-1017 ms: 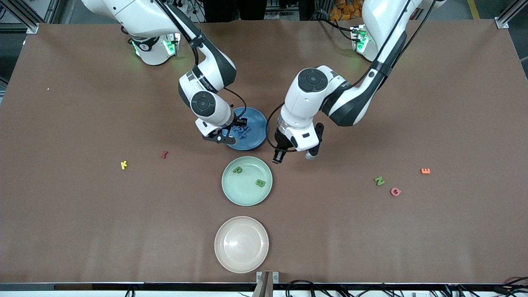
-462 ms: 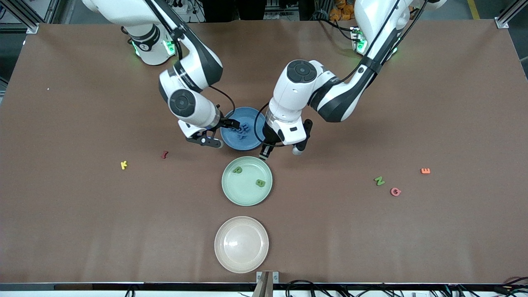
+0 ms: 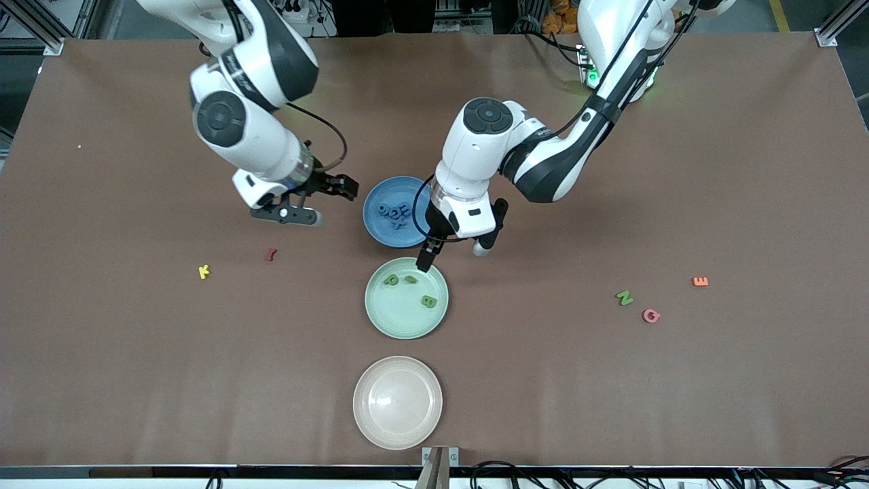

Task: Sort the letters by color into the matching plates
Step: 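Release the G on the blue plate while the left gripper drops the u, then withdraw the right gripper from the plate while the left gripper returns to the letters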

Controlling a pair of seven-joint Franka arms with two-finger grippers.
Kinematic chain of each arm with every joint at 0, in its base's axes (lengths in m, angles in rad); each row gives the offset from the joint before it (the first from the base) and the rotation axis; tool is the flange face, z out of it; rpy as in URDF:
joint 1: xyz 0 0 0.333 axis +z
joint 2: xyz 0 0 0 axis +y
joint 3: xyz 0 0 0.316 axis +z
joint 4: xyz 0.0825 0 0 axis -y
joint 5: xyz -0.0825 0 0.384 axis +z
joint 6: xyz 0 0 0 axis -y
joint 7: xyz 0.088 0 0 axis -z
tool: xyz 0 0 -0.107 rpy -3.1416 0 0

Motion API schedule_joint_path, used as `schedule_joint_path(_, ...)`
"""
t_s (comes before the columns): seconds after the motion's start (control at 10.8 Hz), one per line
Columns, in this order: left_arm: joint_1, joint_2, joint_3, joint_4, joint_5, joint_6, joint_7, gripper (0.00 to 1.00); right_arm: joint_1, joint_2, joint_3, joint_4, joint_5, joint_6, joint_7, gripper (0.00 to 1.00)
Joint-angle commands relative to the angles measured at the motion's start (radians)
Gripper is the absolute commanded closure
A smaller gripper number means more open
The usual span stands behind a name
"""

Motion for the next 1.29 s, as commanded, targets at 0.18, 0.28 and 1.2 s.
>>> schedule_joint_path(0.18,0.127,0.009,0.022,-0.026,0.031,-0.157,-0.009,0.00,-0.187,-0.208,0.014,0.010,0.006,-0.163,-0.209,0.00)
schedule_joint_path(0.28,0.187,0.006,0.019,-0.043,0.019,-0.177,-0.009,0.00,-0.212,-0.208,0.012,0.049,0.004,-0.193,-0.223,0.00)
schedule_joint_path(1.2,0.487,0.038,0.022,-0.125,-0.009,-0.271,-0.228,0.00,-0.244,-0.211,-0.250,0.241,-0.108,-0.278,-0.588,0.00)
